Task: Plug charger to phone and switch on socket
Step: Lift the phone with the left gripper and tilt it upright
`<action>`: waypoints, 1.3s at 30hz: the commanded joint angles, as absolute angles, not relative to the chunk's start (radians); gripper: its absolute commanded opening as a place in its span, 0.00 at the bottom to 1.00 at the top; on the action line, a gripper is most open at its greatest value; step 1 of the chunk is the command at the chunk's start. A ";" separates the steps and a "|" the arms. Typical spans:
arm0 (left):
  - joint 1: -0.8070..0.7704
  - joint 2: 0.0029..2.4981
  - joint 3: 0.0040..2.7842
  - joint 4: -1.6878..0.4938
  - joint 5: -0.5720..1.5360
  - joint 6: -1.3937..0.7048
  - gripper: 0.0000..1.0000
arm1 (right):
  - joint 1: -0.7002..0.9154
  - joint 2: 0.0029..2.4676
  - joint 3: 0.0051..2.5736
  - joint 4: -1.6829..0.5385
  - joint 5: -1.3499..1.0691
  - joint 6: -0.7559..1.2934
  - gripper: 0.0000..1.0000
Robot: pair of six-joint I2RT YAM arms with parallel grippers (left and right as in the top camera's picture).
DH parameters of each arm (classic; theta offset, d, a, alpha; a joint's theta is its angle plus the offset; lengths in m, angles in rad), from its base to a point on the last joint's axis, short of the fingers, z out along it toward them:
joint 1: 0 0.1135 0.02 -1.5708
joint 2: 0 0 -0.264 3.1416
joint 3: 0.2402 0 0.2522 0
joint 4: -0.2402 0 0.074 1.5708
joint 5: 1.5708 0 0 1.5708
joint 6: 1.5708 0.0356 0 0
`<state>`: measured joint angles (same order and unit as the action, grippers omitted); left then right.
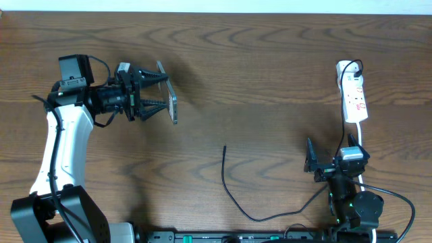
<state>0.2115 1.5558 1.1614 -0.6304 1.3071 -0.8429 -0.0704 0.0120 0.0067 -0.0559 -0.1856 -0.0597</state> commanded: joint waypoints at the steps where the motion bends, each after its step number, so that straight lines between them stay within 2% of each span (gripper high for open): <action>1: 0.216 1.528 1.164 -0.630 1.381 -1.036 0.07 | -0.064 0.006 0.006 -0.061 -0.182 -0.068 0.99; 6: 0.216 1.528 1.164 -0.614 1.423 -1.119 0.07 | -0.064 0.006 0.006 -0.061 -0.182 -0.068 0.99; 39: 0.220 1.528 1.164 -0.595 1.428 -1.121 0.07 | -0.065 0.006 0.006 -0.061 -0.183 -0.068 0.99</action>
